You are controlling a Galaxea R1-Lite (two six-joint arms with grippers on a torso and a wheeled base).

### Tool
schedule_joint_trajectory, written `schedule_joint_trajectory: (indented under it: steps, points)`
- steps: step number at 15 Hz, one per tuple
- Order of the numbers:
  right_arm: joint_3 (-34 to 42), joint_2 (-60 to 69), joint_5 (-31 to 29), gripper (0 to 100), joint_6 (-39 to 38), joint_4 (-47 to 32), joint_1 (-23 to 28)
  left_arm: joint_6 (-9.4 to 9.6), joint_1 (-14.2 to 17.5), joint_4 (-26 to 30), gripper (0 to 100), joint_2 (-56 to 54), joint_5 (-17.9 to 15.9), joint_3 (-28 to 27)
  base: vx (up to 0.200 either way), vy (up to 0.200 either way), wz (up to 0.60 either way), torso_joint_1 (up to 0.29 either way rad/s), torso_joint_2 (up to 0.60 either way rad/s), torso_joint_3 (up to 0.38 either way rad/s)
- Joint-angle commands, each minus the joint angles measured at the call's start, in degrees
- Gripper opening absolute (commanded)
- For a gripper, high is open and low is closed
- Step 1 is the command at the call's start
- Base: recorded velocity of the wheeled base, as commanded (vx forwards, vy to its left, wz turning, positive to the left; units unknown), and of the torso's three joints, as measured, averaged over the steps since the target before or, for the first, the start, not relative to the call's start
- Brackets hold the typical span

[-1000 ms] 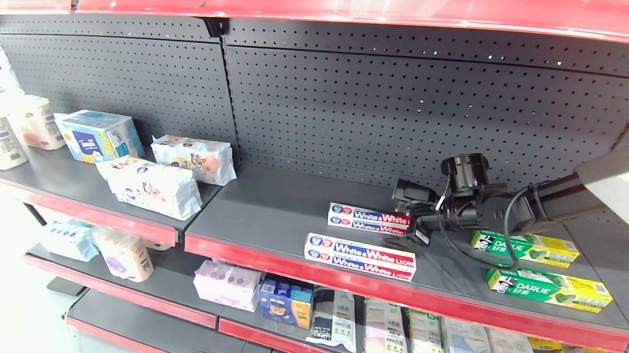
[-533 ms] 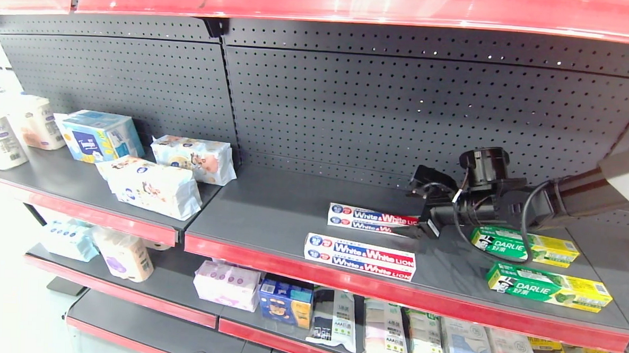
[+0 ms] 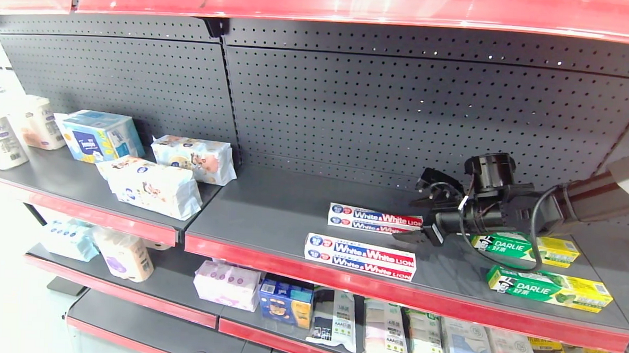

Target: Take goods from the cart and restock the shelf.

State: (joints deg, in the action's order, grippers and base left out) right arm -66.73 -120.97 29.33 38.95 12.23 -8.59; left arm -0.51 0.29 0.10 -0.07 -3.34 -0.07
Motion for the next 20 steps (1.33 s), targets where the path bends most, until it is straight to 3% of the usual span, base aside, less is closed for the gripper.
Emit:
schedule_joint_trajectory:
  steps: [1, 14, 20]
  points:
    - [0.99, 0.21, -0.06, 100, -0.01, -0.01, 0.42, -0.02, 0.06, -0.01, 100, 0.07, 0.0, -0.01, 0.0, 0.0, 0.0, 0.0, 0.0, 0.0]
    - [2.75, 2.05, -0.85, 100, -1.16, 0.43, 3.41, -0.02, 0.06, -0.01, 100, 0.07, 0.0, -0.01, 0.0, 0.0, 0.0, 0.0, 0.0, 0.0]
    - [2.13, 3.28, -2.08, 100, -13.72, 0.6, 3.23, -0.02, 0.06, -0.01, 100, 0.07, 0.0, -0.01, 0.0, 0.0, 0.0, 0.0, 0.0, 0.0]
